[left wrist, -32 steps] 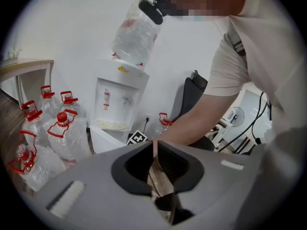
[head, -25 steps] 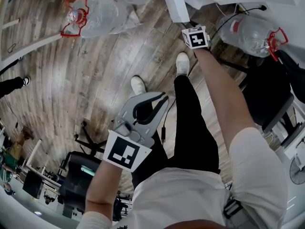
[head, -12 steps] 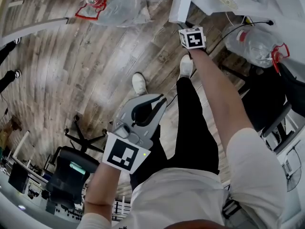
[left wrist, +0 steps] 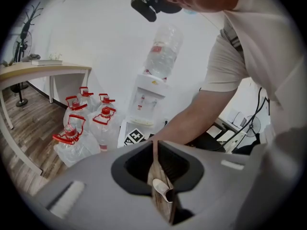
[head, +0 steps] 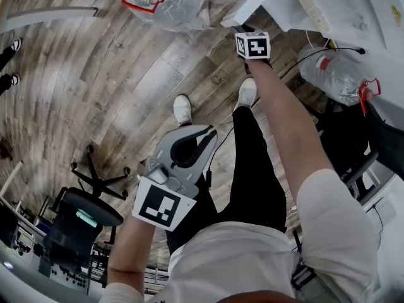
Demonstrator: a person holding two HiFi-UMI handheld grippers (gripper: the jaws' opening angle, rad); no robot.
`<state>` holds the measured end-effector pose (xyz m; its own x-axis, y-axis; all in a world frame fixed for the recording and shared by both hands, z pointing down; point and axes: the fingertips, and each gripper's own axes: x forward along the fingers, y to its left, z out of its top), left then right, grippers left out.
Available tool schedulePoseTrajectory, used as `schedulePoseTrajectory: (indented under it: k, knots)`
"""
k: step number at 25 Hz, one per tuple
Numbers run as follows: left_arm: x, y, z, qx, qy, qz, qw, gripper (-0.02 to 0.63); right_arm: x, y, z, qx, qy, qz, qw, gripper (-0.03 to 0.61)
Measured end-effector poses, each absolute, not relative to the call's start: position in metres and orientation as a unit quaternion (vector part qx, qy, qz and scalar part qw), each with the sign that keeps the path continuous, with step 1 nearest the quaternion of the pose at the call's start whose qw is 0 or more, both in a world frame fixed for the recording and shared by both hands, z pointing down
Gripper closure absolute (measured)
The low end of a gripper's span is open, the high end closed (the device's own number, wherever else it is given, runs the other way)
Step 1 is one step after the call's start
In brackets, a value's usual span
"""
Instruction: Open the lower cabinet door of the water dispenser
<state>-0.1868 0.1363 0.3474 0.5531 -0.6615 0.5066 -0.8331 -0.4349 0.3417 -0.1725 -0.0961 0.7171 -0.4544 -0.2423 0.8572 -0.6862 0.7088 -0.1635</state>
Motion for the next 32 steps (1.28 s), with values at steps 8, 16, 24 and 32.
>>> schedulePoseTrajectory:
  k: [8, 16, 24, 32]
  knots:
    - [-0.218, 0.151, 0.352, 0.821, -0.471, 0.129, 0.295, 0.555, -0.209, -0.106, 0.717, 0.284, -0.816, 0.25, 0.437, 0.422]
    - [-0.241, 0.166, 0.351, 0.82, -0.478, 0.117, 0.293, 0.555, -0.218, -0.109, 0.719, 0.3, -0.802, 0.241, 0.456, 0.422]
    - [-0.255, 0.179, 0.338, 0.829, -0.469, 0.117, 0.282, 0.555, -0.216, -0.103, 0.706, 0.336, -0.786, 0.28, 0.438, 0.419]
    - [-0.253, 0.2, 0.297, 0.851, -0.445, 0.133, 0.244, 0.555, -0.203, -0.071, 0.639, 0.334, -0.8, 0.265, 0.422, 0.42]
